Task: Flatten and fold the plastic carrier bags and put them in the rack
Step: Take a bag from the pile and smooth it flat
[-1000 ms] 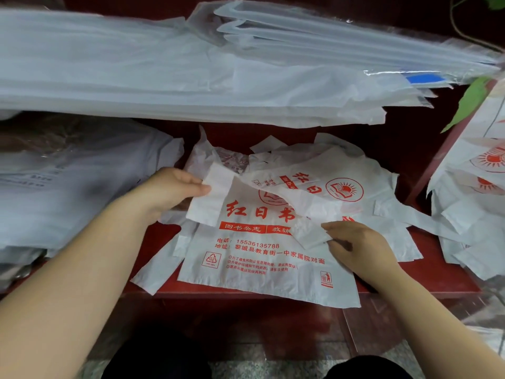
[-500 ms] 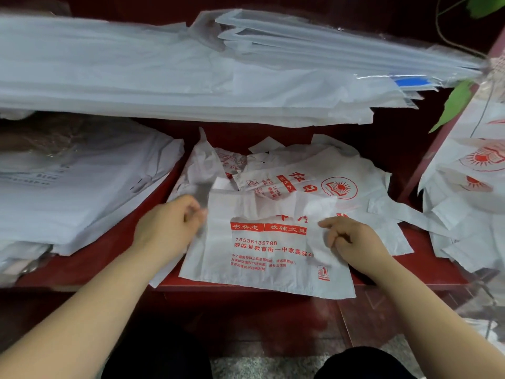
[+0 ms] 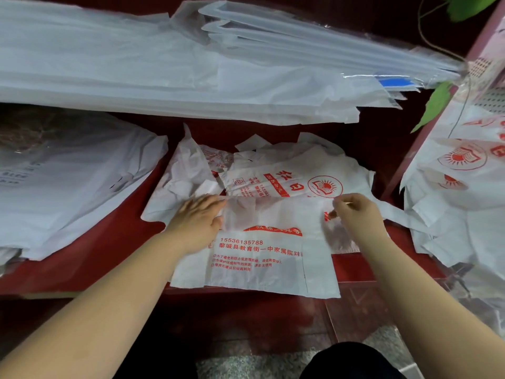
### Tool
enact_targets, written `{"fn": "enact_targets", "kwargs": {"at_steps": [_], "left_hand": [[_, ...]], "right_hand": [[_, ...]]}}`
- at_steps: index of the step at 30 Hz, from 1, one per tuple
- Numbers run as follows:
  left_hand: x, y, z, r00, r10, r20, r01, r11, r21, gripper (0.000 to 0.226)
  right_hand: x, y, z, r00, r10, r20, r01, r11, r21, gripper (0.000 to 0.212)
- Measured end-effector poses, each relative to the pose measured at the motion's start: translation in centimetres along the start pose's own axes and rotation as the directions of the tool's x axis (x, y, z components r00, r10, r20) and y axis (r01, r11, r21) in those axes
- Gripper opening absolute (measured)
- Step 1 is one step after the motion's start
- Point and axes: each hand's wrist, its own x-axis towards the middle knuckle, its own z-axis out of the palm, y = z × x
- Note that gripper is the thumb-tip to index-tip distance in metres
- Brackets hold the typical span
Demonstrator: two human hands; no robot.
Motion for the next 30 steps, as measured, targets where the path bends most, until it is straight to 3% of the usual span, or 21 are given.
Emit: {"fn": "enact_targets", "kwargs": {"at_steps": [5,11,13,15,17,19,23,30], "left_hand": [[0.0,-0.1,0.3,1.0,-0.002,0.013,0.001,0.999,0.045,0.05],[0.2,-0.4,0.6,1.0,-0.017,0.017,0.016,1.0,0.021,0.05],[0.2,-0.4,0.6,1.0,-0.018,0.015,0.017,1.0,0.012,0.05],[0.3,-0.4,0.6,1.0,-0.015,0.014,0.014,1.0,0.017,0.05],[0.3,-0.5,0.7,1.0,-0.019,0.014,0.019,1.0,0.023,0.051],[0.2,-0.4,0.6,0.999,-0.029,0.019,0.028,0.999,0.035,0.051],[0.2,-0.3,0.5,0.997,-0.048,0.062,0.043,0.996,0.081,0.052],[0.2,-0.4,0.4,0.996,-0.045,0.081,0.036,0.994,0.105,0.051]], "right_hand": [[2.3,0.0,1.9,0.982,0.168,0.091,-0.147,0.969,-0.197,0.04],[2.0,0.0,2.7,0.987,0.139,0.075,-0.097,0.909,-0.406,0.036],[1.6,-0.4,2.7,0.997,0.064,0.042,-0.032,0.848,-0.529,0.038],[1.1,-1.1,3.1,0.993,-0.115,0.007,0.094,0.775,-0.625,0.041],[0.3,-1.9,4.4,0.957,-0.269,0.106,0.271,0.702,-0.659,0.045],[-0.7,-2.4,6.5,0.905,-0.31,0.291,0.425,0.631,-0.649,0.051],[-1.3,-2.0,9.4,0.858,-0.137,0.495,0.455,0.648,-0.61,0.057],[-0.5,0.7,5.0,0.909,-0.039,0.414,0.342,0.637,-0.691,0.059]]}}
